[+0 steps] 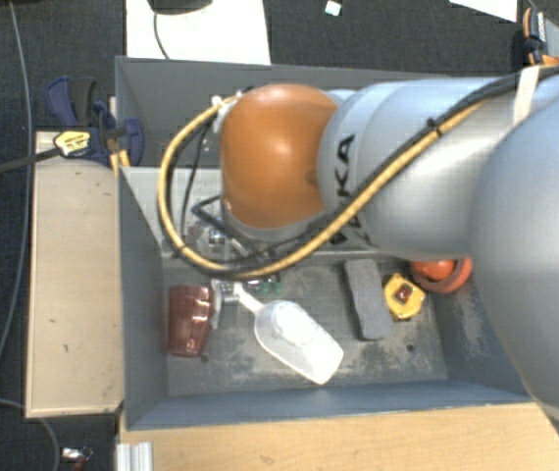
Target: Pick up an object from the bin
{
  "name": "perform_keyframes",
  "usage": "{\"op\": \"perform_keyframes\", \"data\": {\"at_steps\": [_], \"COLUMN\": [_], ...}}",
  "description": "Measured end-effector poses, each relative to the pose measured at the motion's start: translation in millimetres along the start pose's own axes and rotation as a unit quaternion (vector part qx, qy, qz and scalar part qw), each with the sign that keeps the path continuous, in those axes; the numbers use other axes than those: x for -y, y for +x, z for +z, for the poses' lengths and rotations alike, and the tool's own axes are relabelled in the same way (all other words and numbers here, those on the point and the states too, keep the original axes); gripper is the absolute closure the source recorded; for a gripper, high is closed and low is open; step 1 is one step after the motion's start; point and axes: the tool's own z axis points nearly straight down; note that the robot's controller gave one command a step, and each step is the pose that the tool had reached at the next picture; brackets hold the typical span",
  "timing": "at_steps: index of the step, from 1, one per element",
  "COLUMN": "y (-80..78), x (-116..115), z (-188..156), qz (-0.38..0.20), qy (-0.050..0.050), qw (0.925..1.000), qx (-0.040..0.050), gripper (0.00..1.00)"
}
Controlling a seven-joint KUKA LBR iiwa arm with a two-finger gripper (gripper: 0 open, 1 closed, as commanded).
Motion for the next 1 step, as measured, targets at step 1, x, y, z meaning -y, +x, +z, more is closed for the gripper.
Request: {"op": "perform_keyframes", "data": {"at_steps": [1], "y": [-24.9], "x": [25.1], "z": [100.2], "qz": [-0.012], "qy": [0.002], "qw": [0.9999], "qx": [0.0036], "gripper": [0.00]}}
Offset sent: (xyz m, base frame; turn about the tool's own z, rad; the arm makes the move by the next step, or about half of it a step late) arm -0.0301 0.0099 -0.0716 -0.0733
